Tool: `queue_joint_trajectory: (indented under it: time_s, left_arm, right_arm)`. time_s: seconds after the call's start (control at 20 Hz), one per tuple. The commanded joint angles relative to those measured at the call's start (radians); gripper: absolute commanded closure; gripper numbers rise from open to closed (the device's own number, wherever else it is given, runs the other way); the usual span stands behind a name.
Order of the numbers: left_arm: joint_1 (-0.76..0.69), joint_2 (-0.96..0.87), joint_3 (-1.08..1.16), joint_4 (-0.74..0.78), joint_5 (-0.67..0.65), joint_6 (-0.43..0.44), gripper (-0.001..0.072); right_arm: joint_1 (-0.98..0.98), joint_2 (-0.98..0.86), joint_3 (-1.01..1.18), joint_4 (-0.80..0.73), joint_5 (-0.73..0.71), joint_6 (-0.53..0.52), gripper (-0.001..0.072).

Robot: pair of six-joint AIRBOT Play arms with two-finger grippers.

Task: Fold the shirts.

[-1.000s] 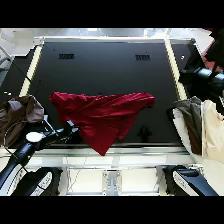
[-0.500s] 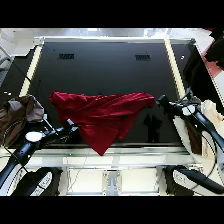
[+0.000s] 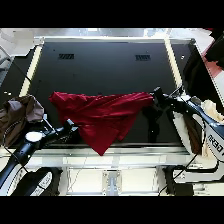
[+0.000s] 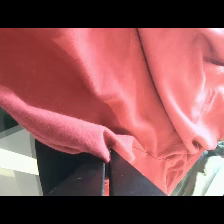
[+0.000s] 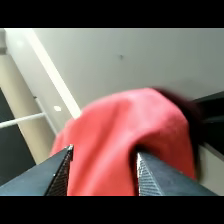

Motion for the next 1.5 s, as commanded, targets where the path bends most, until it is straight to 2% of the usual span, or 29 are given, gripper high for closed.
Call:
queue_joint_trajectory:
  time_s: [0.0,0.05,0.1,0.15,0.2,0.25,0.3,0.4,0.45,0.55,0.65,0.8,0.85,0.95,1.1,1.2,1.25,1.45]
  left_arm:
    - [0.000,-0.001,0.001,0.000,0.000,0.000,0.0694]
    - [0.000,-0.001,0.001,0.000,0.000,0.000,0.0694]
    - [0.000,-0.001,0.001,0.000,0.000,0.000,0.0694]
    - [0.000,-0.001,0.001,0.000,0.000,0.000,0.0694]
    - [0.000,-0.001,0.001,0.000,0.000,0.000,0.0693]
    - [0.000,-0.001,0.001,0.000,0.000,0.000,0.0693]
    - [0.000,-0.001,0.001,0.000,0.000,0.000,0.0693]
    - [0.000,0.000,0.001,0.000,0.001,0.001,0.0694]
    - [0.002,0.009,0.002,0.000,0.010,0.007,0.0694]
    - [0.022,0.074,0.038,0.001,0.005,0.108,0.0694]
    - [0.068,0.201,0.129,0.041,0.003,0.205,0.0696]
    - [0.181,0.410,0.356,0.305,-0.007,0.197,0.0697]
    - [0.229,0.467,0.452,0.404,-0.032,0.156,0.0697]
    - [0.317,0.520,0.665,0.612,-0.173,0.091,0.0697]
    - [0.410,0.494,0.995,0.829,-0.409,0.089,0.0696]
    - [0.430,0.447,1.181,0.840,-0.443,0.090,0.0696]
    - [0.429,0.414,1.270,0.800,-0.452,0.094,0.0696]
    - [0.430,0.253,1.501,0.606,-0.517,0.149,0.0697]
  right_arm:
    - [0.000,-0.052,0.043,0.031,0.018,0.031,0.0271]
    - [0.001,-0.066,0.043,0.031,0.032,0.032,0.0273]
    - [0.001,-0.076,0.043,0.031,0.042,0.032,0.0323]
    - [0.001,-0.079,0.043,0.030,0.043,0.032,0.0487]
    - [0.001,-0.078,0.045,0.031,0.037,0.032,0.0605]
    - [0.000,-0.078,0.048,0.031,0.029,0.033,0.0670]
    - [0.000,-0.078,0.050,0.031,0.019,0.033,0.0695]
    - [0.000,-0.078,0.051,0.028,0.019,0.023,0.0697]
    - [0.000,-0.074,0.060,0.026,0.039,-0.018,0.0697]
    - [0.000,-0.027,0.102,0.000,0.106,-0.181,0.0699]
    - [0.000,0.081,0.171,-0.147,0.226,-0.304,0.0699]
    - [0.000,0.337,0.274,-0.483,0.502,-0.308,0.0699]
    - [0.000,0.449,0.296,-0.559,0.573,-0.302,0.0699]
    - [0.000,0.682,0.324,-0.635,0.630,-0.267,0.0699]
    - [0.000,1.002,0.403,-0.636,0.622,-0.251,0.0699]
    - [0.000,1.120,0.518,-0.636,0.566,-0.246,0.0699]
    - [0.000,1.142,0.587,-0.636,0.546,-0.245,0.0700]
    - [0.000,1.078,0.766,-0.623,0.594,-0.224,0.0700]
